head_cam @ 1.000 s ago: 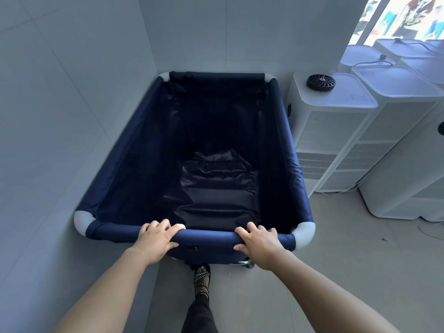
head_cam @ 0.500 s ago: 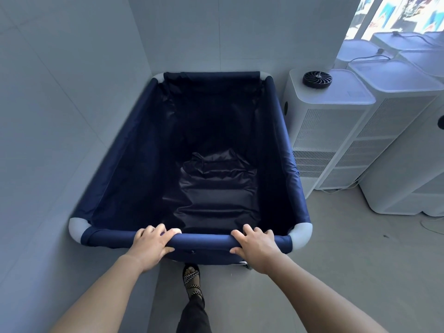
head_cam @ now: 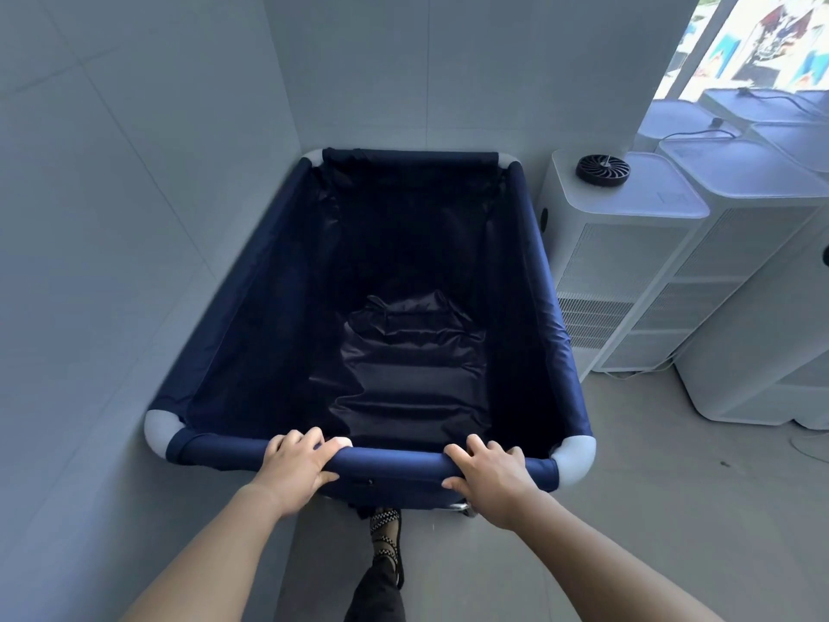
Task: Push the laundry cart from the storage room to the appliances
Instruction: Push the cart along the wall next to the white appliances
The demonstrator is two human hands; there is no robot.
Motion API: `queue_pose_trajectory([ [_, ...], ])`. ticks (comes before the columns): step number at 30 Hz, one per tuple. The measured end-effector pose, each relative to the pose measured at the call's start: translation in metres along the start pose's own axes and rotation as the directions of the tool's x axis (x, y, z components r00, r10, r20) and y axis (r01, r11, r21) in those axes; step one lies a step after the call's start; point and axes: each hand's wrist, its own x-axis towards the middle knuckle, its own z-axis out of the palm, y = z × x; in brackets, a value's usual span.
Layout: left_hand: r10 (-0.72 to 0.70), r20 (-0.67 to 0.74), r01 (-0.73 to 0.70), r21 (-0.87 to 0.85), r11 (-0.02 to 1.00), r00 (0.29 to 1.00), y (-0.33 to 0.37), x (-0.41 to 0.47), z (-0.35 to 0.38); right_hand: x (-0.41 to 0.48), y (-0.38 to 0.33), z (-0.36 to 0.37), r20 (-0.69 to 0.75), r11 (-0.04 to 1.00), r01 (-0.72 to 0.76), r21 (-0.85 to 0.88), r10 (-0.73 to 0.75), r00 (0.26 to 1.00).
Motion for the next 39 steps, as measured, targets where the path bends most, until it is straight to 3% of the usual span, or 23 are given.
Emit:
queue_pose_trajectory([
  [39,0.007,0.010,-0.007,-0.002,1.000,1.000,-0.006,0.014,-0.004,0.010,0.002,-0.007,-0.018,1.000,-0.003,0.000,0.003,1.000],
])
